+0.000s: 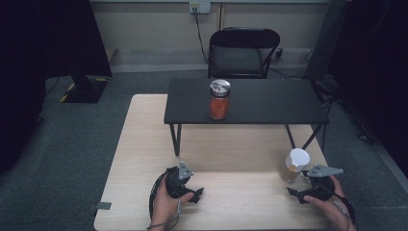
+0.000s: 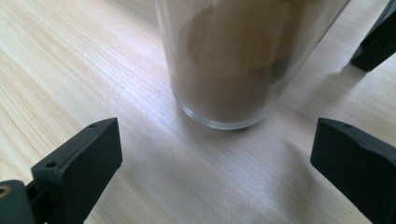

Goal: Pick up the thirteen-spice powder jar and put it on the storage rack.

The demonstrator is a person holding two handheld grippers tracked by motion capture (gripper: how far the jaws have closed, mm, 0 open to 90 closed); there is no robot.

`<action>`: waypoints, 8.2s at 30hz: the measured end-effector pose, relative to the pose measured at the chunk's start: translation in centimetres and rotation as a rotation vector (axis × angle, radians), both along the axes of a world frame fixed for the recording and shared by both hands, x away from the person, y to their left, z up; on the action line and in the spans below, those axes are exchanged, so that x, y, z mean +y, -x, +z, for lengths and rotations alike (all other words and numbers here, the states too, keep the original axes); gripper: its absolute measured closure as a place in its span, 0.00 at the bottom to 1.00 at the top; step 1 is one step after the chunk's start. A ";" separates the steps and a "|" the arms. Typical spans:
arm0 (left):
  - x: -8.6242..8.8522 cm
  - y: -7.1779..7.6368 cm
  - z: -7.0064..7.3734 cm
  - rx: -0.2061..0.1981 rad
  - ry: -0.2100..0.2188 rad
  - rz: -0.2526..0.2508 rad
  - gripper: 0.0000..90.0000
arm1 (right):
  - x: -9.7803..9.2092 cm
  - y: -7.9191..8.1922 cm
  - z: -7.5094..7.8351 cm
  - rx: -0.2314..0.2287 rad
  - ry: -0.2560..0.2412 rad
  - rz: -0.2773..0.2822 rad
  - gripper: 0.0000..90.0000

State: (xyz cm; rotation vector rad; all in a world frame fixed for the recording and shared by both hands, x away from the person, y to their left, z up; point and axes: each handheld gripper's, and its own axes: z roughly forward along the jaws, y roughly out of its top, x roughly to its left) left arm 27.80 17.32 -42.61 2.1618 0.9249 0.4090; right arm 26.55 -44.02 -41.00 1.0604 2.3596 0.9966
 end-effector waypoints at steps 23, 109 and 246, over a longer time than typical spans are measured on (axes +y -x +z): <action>0.0 0.0 0.0 0.000 0.000 0.000 0.00 | 0.2 -0.7 1.8 -0.053 -0.084 -0.031 0.04; 0.0 0.0 0.0 0.000 0.000 0.000 0.00 | 1.2 -3.5 7.0 -0.137 -0.194 0.165 0.34; 0.0 0.0 0.0 0.000 0.000 0.000 0.00 | 10.6 -11.7 21.2 -0.200 -0.192 0.110 0.33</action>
